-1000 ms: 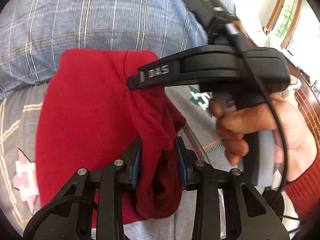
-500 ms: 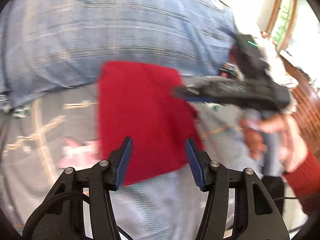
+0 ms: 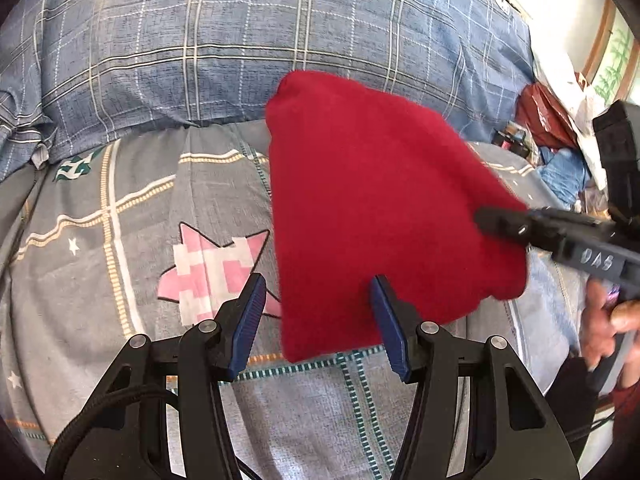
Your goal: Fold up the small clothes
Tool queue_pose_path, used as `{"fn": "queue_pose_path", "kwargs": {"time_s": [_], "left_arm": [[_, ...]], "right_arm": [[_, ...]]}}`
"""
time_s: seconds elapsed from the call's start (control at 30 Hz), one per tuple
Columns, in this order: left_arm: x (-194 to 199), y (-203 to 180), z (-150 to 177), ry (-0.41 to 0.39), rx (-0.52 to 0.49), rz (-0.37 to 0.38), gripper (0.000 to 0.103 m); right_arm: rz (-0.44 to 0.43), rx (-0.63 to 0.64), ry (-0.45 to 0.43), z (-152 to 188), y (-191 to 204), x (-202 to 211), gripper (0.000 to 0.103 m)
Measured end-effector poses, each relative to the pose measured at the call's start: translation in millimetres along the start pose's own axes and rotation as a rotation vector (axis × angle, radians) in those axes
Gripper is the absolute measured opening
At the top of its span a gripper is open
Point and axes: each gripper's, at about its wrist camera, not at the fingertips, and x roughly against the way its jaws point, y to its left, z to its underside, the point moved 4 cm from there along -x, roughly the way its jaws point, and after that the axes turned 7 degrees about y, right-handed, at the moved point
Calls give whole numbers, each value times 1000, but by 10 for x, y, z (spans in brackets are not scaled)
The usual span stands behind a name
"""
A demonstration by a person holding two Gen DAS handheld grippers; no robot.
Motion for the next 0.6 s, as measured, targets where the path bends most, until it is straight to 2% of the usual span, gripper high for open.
{"fn": "queue_pose_path", "kwargs": {"time_s": [0.07,0.13,0.2,0.27,0.33,0.4,0.5,0.6], "left_arm": [[-79,-45,10,14,-3,5,54],[-149,-81,22,26,-6,-5,54],[-157,-108,32,23,-8,-21,54],[-135,-108,27,13,-15,-33,54],[-115,-118,17,5,-25,-52,54],[-95,-126,2,-6,-30,-74,54],[-83,-116,-12,-11,-21,-87,54],[-79,-112,-24,-11,-12,-93,54]], "right_arm": [[11,-27,-6,44,-145,30,16],[30,-58,41,132,-274,-147,16],[31,-70,49,189,-314,-233,16],[-2,-113,25,178,-357,-160,16],[-31,-169,-2,155,-404,-38,21],[-25,-191,-34,132,-370,70,23],[31,-144,-111,46,-244,248,28],[34,-100,-132,-68,-85,210,31]]}}
